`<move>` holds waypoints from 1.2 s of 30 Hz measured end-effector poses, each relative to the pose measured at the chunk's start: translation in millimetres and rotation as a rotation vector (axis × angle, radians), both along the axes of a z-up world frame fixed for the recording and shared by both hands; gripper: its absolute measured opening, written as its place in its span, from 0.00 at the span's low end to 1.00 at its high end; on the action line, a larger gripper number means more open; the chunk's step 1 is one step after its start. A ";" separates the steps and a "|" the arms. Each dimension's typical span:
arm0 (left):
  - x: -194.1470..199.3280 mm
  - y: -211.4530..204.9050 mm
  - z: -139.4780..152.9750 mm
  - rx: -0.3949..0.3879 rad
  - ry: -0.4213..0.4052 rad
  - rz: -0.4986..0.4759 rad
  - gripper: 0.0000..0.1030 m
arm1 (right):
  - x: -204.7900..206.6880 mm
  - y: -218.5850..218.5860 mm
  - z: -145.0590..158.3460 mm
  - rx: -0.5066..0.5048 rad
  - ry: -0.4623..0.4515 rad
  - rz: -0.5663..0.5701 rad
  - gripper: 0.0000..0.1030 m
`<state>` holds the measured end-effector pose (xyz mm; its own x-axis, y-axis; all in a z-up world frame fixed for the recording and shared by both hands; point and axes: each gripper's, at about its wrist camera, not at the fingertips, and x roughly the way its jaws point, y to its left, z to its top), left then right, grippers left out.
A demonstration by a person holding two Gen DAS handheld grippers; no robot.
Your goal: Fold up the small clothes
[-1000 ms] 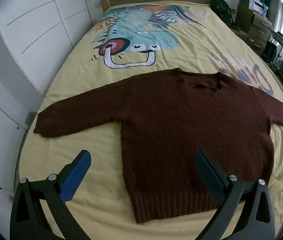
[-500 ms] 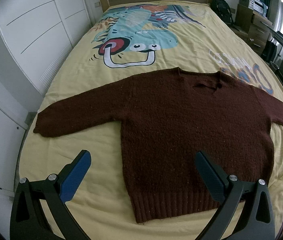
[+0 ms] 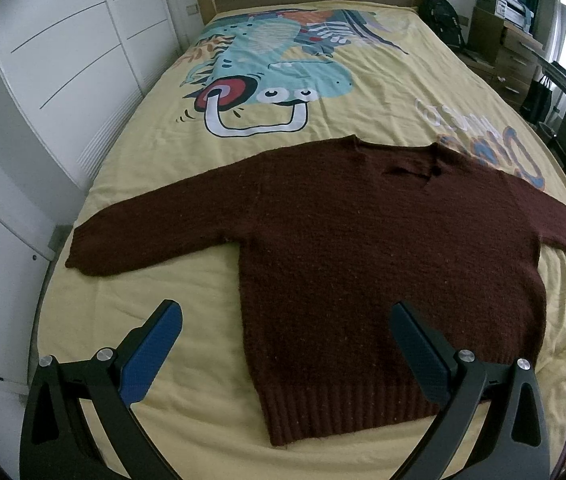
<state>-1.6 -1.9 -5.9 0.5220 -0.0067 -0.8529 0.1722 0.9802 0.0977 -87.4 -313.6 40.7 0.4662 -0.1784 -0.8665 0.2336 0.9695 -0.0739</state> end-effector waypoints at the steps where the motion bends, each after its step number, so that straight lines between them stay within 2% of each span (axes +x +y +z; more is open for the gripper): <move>1: 0.0 0.1 0.1 0.000 0.000 0.000 0.99 | 0.1 0.2 0.0 -0.001 0.001 0.000 0.99; 36: -0.3 1.6 -5.4 0.006 0.018 -0.007 0.99 | 1.5 3.1 -3.8 -0.007 0.023 0.016 0.99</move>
<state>-1.9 -0.2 -11.3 0.5063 -0.0051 -0.8624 0.1806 0.9784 0.1003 -85.9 -310.4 37.0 0.4491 -0.1770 -0.8758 0.2167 0.9725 -0.0854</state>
